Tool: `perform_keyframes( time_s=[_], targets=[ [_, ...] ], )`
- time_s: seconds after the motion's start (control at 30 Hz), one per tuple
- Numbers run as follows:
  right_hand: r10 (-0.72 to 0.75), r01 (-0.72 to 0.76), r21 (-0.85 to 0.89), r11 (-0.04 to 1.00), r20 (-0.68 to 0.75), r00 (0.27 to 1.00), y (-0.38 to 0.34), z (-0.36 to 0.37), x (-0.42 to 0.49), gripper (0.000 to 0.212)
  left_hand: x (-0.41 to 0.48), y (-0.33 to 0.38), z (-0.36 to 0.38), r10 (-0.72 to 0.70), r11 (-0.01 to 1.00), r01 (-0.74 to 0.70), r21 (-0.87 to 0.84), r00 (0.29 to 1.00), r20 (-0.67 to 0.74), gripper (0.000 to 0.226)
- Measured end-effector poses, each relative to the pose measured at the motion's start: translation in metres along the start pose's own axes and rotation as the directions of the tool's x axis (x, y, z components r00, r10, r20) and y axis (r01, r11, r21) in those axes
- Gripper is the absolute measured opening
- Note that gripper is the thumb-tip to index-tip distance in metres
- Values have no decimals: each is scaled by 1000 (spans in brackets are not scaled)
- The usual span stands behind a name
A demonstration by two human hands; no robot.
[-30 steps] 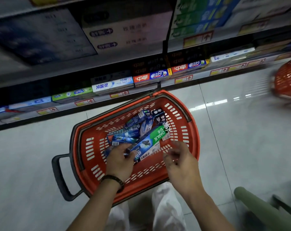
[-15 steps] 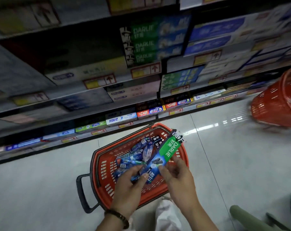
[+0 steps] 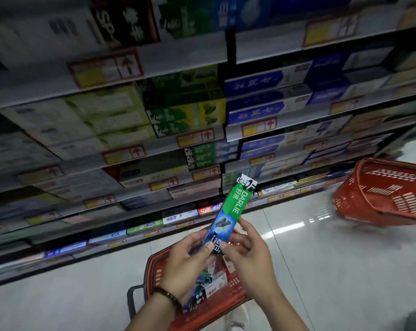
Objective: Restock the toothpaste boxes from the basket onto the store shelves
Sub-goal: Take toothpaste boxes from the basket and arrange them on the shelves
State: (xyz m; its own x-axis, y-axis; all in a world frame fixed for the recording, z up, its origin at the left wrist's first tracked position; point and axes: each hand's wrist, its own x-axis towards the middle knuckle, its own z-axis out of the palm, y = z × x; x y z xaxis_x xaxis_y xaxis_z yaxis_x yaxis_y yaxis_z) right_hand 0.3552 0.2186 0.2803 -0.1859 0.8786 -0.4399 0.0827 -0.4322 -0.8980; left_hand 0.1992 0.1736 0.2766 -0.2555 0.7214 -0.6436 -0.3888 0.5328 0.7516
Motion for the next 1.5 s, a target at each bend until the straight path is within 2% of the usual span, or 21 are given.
perform_keyframes(
  time_s=[0.2,0.4,0.53,0.67,0.93,1.1,1.3,1.5],
  targets=[
    [-89,88,-19,996,-27,996,-67,-2,-25,82,-39,50,21,28,999,-27,-42,999,22,28],
    [-152,154,-66,986,37,988,-120,-8,-40,77,-69,90,31,62,996,-61,-59,998,13,28],
    [-196,201,-63,978,80,977,-157,-13,-47,74,-89,124,37,154,988,-154,9,988,20,24],
    [-230,239,-73,968,111,967,-182,-17,-52,73,-105,158,39,233,965,-235,116,972,29,33],
    [-306,327,-61,943,226,925,-229,-32,-61,59,-121,215,42,357,929,-357,100,934,17,23],
    [-300,323,-58,945,244,922,-245,-31,-61,48,-126,249,39,425,900,-426,89,905,40,32],
    [-306,327,-59,943,224,925,-268,-23,-73,36,-132,277,34,458,882,-465,68,883,97,37],
    [-359,383,-99,919,195,913,-290,-15,-83,34,-140,292,22,494,864,-502,34,860,130,36]
  ],
)
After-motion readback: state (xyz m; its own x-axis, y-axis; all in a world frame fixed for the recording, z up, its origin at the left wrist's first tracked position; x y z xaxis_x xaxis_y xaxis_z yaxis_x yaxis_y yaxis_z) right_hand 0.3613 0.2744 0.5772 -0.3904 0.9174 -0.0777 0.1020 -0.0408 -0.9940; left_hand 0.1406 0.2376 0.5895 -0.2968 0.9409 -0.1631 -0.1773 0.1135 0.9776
